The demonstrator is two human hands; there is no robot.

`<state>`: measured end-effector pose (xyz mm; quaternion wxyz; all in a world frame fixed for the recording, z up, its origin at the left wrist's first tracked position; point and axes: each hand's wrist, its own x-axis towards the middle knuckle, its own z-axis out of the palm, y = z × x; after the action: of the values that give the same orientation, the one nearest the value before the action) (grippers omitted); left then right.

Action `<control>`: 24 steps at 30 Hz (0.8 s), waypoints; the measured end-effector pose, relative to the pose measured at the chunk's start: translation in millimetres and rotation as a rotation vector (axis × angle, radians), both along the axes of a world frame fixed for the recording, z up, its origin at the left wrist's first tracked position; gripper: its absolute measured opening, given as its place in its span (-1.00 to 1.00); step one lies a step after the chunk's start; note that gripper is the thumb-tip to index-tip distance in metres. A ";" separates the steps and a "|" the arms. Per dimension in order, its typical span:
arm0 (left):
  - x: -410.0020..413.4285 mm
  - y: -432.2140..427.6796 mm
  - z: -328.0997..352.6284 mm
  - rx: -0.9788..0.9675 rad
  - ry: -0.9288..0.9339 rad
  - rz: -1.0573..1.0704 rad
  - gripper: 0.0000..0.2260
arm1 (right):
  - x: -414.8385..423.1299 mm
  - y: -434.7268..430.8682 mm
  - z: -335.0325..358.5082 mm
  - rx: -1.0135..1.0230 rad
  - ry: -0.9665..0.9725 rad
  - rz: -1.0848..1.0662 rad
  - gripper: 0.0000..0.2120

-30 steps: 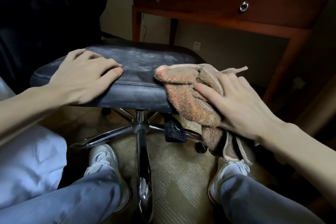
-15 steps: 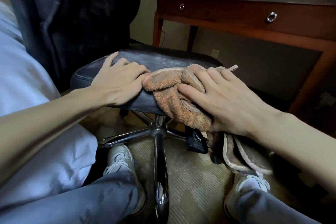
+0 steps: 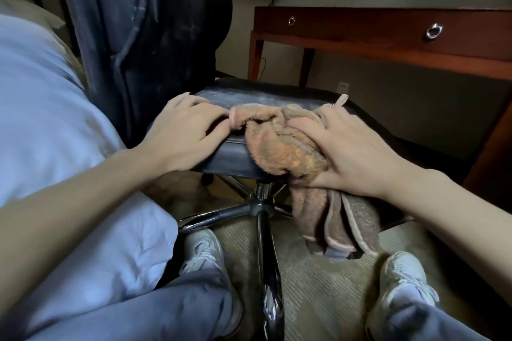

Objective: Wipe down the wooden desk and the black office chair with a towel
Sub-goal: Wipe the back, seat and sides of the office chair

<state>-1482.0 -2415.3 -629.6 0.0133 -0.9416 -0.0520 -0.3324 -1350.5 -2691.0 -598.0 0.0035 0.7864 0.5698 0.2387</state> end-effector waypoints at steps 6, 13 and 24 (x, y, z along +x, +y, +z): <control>-12.0 -15.9 1.6 -0.151 -0.169 -0.135 -0.52 | 41.2 -65.0 -5.6 0.105 -0.021 -0.128 -0.05; 1.5 -53.2 -1.3 -0.688 -0.439 -0.202 -0.62 | 42.0 -37.9 -25.5 0.184 -0.174 0.011 -0.26; -7.4 -45.0 25.6 -1.537 -0.499 -0.377 -0.44 | -68.2 82.2 -46.9 0.285 -0.200 0.252 -0.33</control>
<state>-1489.4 -2460.3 -604.0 -0.7016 -0.5798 -0.1071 -0.4000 -1418.6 -2608.8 -644.9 -0.0811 0.6738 0.6209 0.3923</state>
